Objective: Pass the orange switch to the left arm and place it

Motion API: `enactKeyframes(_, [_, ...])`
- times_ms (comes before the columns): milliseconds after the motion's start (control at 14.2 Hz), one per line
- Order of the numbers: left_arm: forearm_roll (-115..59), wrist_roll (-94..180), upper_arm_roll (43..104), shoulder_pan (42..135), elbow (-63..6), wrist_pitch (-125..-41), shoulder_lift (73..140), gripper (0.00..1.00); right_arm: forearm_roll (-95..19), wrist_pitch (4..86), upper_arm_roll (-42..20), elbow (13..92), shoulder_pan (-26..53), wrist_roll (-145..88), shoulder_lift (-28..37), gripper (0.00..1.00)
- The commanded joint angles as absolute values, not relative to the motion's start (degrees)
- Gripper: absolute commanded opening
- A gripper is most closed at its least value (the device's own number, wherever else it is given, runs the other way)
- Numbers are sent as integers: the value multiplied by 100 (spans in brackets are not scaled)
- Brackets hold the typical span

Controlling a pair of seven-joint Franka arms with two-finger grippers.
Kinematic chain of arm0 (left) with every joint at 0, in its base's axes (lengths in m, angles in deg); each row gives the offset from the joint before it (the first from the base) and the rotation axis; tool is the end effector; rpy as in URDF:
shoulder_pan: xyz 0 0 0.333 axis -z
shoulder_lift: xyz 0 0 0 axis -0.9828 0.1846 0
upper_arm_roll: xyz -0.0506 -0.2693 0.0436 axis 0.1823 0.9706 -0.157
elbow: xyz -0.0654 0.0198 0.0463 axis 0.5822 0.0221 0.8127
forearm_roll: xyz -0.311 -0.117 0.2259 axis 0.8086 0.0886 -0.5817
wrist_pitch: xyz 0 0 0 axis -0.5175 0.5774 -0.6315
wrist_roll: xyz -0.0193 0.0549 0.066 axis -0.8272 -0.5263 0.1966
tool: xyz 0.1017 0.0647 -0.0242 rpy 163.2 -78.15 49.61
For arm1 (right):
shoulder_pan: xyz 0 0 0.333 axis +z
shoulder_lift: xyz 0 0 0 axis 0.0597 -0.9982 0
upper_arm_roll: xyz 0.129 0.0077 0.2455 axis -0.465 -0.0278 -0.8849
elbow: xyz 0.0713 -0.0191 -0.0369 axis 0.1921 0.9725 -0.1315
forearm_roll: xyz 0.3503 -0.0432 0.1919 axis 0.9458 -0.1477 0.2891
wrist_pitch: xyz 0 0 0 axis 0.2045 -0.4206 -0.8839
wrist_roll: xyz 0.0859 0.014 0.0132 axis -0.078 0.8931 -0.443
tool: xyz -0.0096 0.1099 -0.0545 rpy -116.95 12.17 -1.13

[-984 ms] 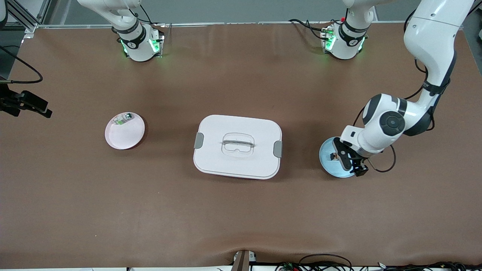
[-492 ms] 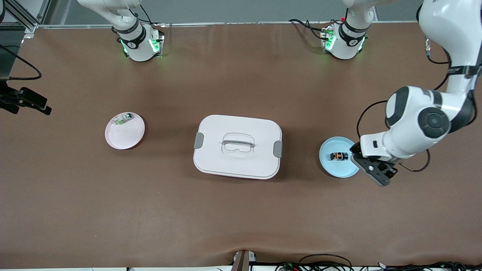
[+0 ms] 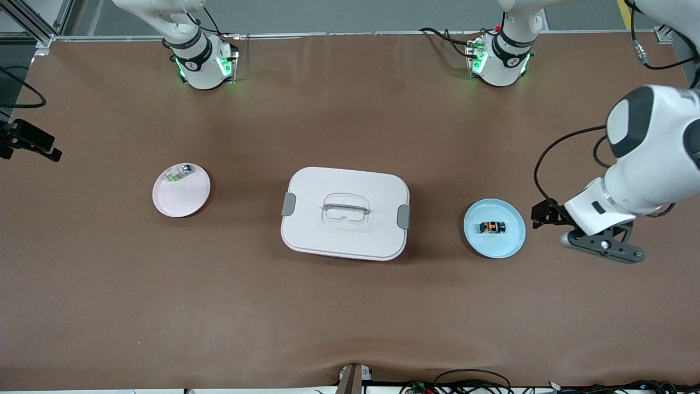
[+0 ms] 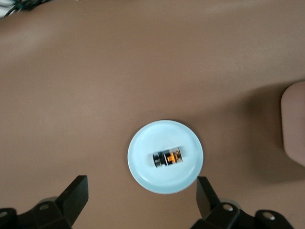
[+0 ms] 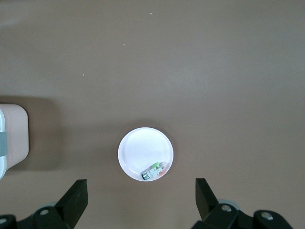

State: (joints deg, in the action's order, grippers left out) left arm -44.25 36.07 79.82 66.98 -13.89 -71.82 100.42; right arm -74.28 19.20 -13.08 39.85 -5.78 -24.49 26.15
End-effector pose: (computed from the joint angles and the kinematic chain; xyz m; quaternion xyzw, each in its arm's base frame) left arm 0.6532 -0.0960 0.4452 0.9932 -0.1133 0.0263 0.0076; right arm 0.5696 -0.0539 0.5863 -0.9991 0.0382 -0.0179 0.0071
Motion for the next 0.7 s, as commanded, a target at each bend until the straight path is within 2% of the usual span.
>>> enactKeyframes(0, [-4321, 4223, 7999, 6653, -1218, -6534, 9785, 100, -7514, 1809, -1376, 3839, -650, -2498, 2557, 100])
enactKeyframes(351, [-4321, 4410, 7876, 6469, -1112, -5497, 9153, 100, -7505, 1809, -1385, 3839, -624, -2498, 2557, 100])
enactKeyframes(633, [-4137, 4383, 7060, 7056, -1533, -5213, 8424, 100, -7497, 1809, -1394, 3848, -615, -2498, 2557, 100])
